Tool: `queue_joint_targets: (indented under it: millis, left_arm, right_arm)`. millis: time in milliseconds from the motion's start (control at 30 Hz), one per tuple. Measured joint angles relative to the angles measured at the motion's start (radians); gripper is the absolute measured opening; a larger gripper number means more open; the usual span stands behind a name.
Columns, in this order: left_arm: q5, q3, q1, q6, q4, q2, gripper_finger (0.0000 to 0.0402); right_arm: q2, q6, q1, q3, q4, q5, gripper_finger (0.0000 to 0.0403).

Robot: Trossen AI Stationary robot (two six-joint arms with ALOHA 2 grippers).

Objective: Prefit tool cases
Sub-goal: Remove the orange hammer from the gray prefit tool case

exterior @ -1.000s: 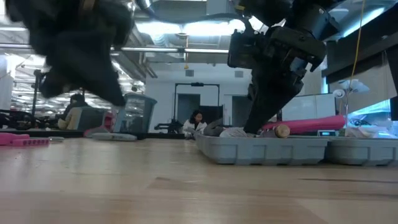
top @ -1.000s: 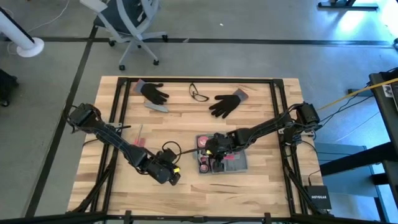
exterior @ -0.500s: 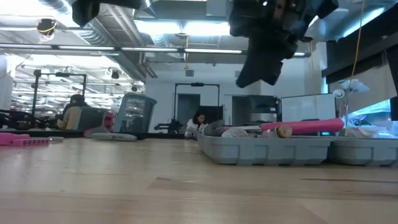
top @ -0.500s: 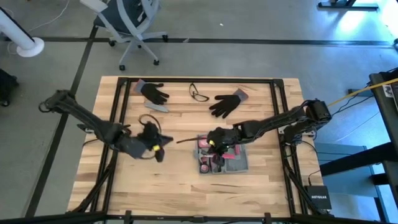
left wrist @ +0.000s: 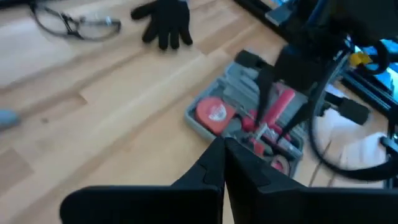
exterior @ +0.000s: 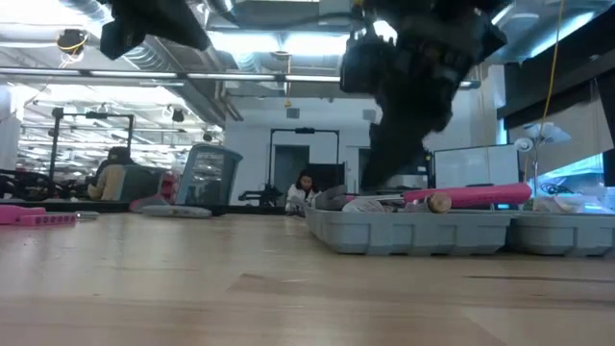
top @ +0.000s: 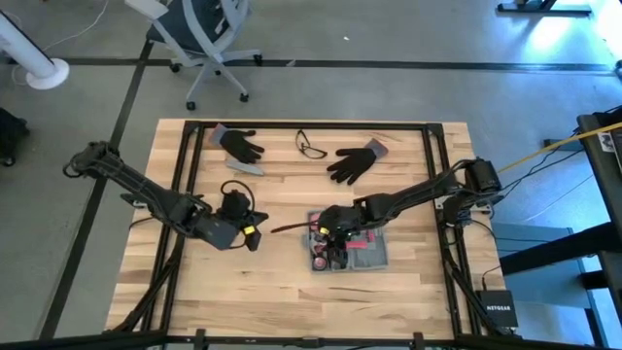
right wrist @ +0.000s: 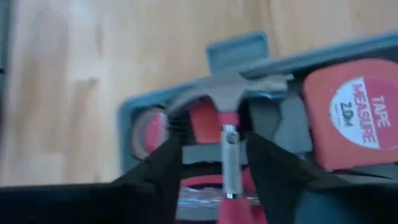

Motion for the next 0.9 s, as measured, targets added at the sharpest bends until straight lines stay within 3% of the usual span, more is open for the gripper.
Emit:
queue_joint_targets:
  millis: [167, 500, 767, 900]
  left_arm:
    - [0.033, 0.000, 0.000, -0.053, 0.000, 0.031, 0.0000]
    - [0.036, 0.000, 0.000, -0.032, -0.004, 0.035, 0.0000]
    - [0.036, 0.000, 0.001, -0.030, -0.009, 0.035, 0.0000]
    - [0.036, 0.000, 0.001, -0.030, -0.009, 0.035, 0.0000]
  right_arm:
    - [0.007, -0.013, 0.000, 0.001, -0.001, 0.054, 0.0209]
    - [0.037, -0.059, 0.000, 0.002, -0.032, 0.067, 0.0160]
    - [0.076, -0.062, 0.000, 0.004, 0.000, 0.070, 0.0151]
    - [0.076, -0.063, -0.001, 0.004, -0.016, 0.066, 0.0089]
